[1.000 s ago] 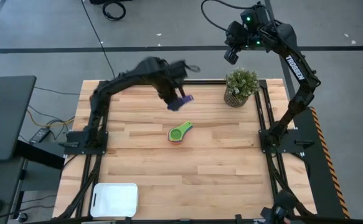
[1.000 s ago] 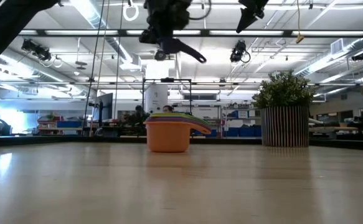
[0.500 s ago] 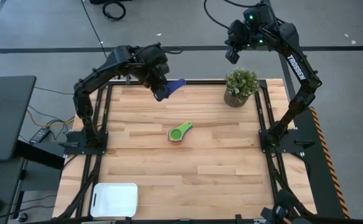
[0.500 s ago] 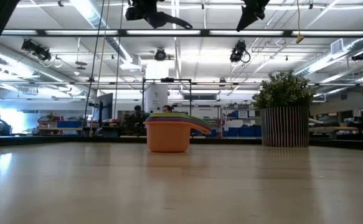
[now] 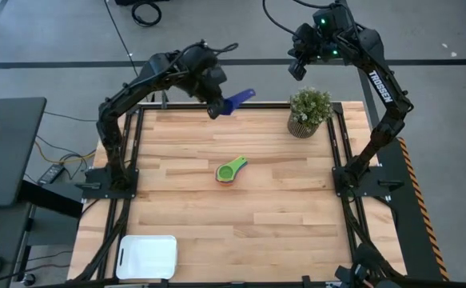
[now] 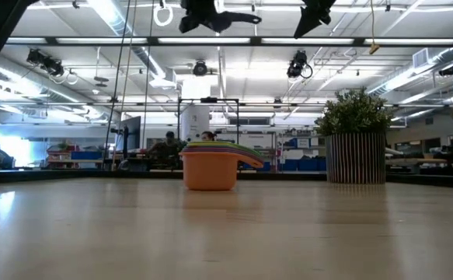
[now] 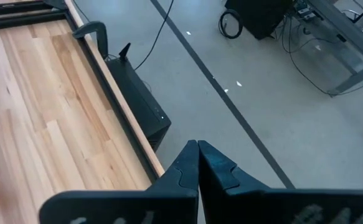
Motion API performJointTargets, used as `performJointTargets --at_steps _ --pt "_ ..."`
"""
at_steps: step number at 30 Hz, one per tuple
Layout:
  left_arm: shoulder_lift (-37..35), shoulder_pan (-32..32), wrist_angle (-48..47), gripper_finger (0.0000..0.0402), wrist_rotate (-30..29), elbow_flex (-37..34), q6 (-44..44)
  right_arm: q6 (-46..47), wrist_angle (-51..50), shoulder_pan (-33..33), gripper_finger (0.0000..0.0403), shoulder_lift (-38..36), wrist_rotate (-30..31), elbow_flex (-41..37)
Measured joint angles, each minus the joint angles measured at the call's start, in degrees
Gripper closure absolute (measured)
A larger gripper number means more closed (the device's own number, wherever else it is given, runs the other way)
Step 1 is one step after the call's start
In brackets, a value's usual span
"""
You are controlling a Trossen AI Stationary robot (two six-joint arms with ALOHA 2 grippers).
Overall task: Nest measuring cups in basket
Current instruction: Stack the violet measuring cup into the green measuring cup
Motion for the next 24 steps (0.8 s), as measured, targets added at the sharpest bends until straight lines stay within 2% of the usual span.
performJointTargets --at_steps 7,11,20,24 --pt "5.6 -0.5 6.5 0.0391 9.3 -0.1 1.5 0.0 -0.1 0.0 0.04 0.0 0.0 0.0" --pt "6.2 0.5 6.7 0.0391 9.5 -0.1 3.8 0.0 -0.1 0.0 0.04 0.0 0.0 0.0" --pt "1.1 4.2 -3.8 0.0391 10.2 -0.1 5.6 -0.1 -0.2 0.0 0.04 0.0 0.0 0.0" --pt "-2.4 5.3 -5.7 0.0391 14.2 -0.1 7.3 0.0 -0.2 0.0 0.04 0.0 0.0 0.0"
